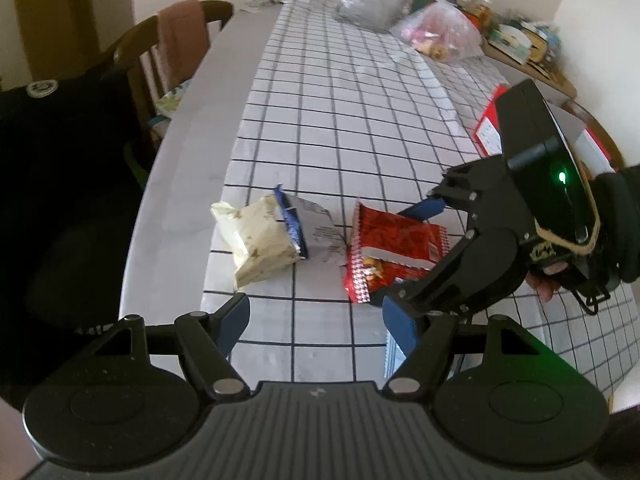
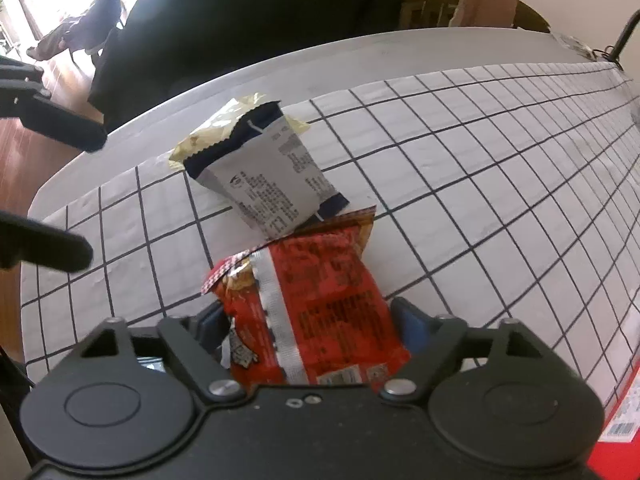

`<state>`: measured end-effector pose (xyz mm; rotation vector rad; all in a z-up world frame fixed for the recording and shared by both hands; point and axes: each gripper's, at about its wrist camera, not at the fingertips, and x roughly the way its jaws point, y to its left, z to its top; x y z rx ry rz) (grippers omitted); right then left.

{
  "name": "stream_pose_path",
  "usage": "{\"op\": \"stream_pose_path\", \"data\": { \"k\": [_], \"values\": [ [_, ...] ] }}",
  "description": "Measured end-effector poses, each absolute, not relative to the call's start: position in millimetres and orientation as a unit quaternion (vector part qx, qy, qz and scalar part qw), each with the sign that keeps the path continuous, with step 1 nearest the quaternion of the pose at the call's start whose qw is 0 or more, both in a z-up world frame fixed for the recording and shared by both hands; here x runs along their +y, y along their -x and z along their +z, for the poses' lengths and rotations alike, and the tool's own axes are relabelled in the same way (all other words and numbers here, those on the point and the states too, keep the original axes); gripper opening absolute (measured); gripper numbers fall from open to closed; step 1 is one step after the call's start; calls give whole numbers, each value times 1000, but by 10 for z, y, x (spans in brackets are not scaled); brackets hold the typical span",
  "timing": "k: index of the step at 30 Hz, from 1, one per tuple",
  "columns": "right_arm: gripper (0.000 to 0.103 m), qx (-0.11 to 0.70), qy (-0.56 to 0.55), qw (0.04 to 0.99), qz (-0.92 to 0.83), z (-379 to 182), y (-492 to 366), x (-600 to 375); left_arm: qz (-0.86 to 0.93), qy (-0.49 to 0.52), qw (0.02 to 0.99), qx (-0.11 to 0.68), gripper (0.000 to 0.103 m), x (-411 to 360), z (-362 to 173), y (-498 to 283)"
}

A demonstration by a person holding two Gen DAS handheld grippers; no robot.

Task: Organize snacks
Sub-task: 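Move both tools back to the red chip bag on the table, then grasp the red chip bag with right tool while left grasps blue cookie packet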

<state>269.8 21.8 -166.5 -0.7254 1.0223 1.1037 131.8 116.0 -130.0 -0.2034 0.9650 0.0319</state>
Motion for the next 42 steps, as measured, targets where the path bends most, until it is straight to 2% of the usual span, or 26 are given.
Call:
{"op": "stream_pose_path", "data": {
  "k": [16, 23, 34, 42],
  "values": [
    [76, 493, 241, 746, 376, -1340, -2589, -535, -154, -27, 876, 456, 73, 821, -1348, -1555],
    [76, 527, 154, 781, 297, -1327, -2296, -1019, -252, -80, 842, 471, 73, 561, -1492, -1659],
    [76, 537, 93, 805, 234, -1352, -2023, -1277, -334, -218, 785, 474, 73, 209, -1793, -1756],
    [76, 540, 63, 809, 221, -1341, -1940, -1359, -362, -249, 756, 485, 73, 184, -1952, -1811]
  ]
}}
